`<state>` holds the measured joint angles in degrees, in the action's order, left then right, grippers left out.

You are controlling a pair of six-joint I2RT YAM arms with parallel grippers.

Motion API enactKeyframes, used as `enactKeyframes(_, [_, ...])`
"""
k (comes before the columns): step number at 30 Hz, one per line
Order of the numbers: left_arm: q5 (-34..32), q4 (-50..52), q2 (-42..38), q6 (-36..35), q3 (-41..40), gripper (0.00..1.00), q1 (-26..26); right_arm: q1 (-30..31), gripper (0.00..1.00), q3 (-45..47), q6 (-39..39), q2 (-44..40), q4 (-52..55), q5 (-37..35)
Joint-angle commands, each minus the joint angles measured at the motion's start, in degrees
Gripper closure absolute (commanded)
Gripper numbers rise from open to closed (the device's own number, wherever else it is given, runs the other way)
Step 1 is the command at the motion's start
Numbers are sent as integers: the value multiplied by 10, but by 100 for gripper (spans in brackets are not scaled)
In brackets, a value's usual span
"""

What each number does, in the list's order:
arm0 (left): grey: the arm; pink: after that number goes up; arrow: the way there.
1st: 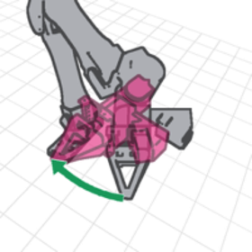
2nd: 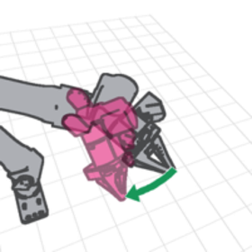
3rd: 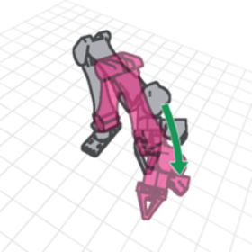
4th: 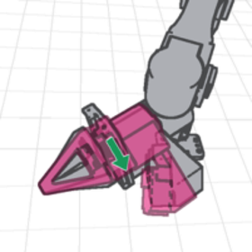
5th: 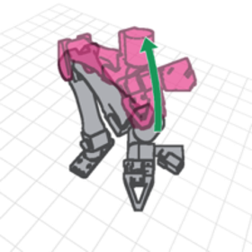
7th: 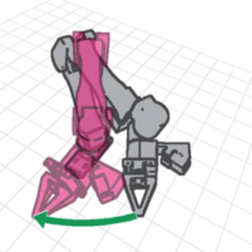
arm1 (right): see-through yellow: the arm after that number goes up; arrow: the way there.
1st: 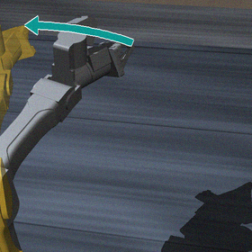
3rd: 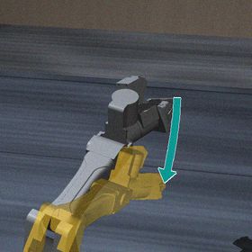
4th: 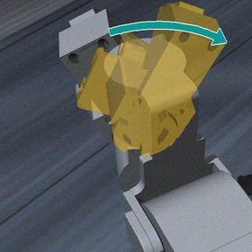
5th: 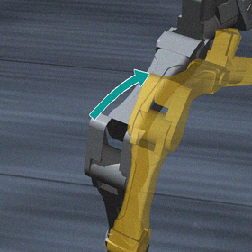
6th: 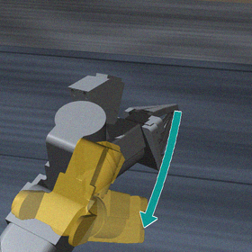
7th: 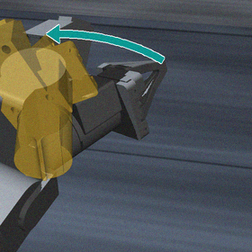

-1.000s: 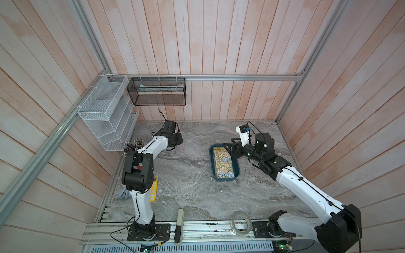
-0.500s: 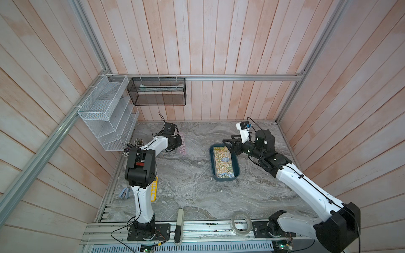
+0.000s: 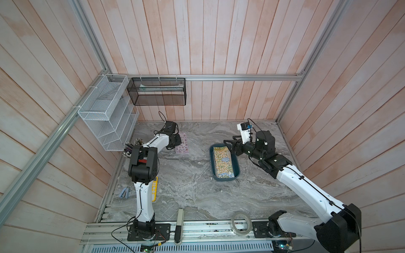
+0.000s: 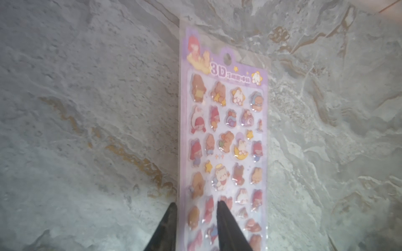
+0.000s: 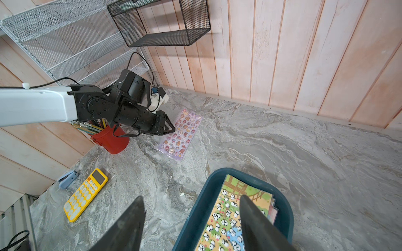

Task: Take the stickers out of the storage box
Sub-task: Place the sticker at the center of the board, then move the sticker to the center of the board.

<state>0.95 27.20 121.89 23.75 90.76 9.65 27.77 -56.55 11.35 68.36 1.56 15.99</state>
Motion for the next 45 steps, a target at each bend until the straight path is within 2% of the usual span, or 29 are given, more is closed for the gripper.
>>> enactKeyframes(1, [-46, 26, -41, -4, 11, 64, -2, 2, 31, 4, -11, -1, 5, -12])
enactKeyframes(7, [-47, 13, -97, 3, -23, 62, 25, 1, 31, 6, -12, -5, 6, -27])
enactKeyframes(10, [-19, -18, -102, 17, -45, 68, 51, 1, 32, 5, -11, -1, 5, -27])
enactKeyframes(13, [1, -21, -73, 31, -31, 81, 71, 1, 34, 3, -9, 3, 7, -26])
enactKeyframes(14, [3, -21, -61, 38, -24, 94, 76, 1, 36, 3, -8, 4, 9, -25])
enactKeyframes(15, [6, -22, -50, 45, -20, 100, 78, 1, 40, 4, -6, 4, 9, -23])
enactKeyframes(16, [12, -28, -40, 52, -18, 100, 79, 1, 48, 5, -6, 4, 9, -20])
enactKeyframes(18, [23, -41, -27, 65, -19, 100, 79, 1, 85, 6, -5, 5, 10, -17])
enactKeyframes(19, [25, -46, -20, 71, -19, 100, 80, 1, 99, 7, -5, 6, 11, -17])
enactKeyframes(29, [24, -64, 26, 90, -17, 100, 77, 1, 100, 7, -13, 11, 24, -18])
enactKeyframes(36, [52, -101, 23, 111, -61, 100, 40, 0, 100, -1, -17, 20, 34, -20])
enactKeyframes(45, [70, -124, 12, 104, -88, 100, 0, -1, 100, -11, -6, 36, 35, -16])
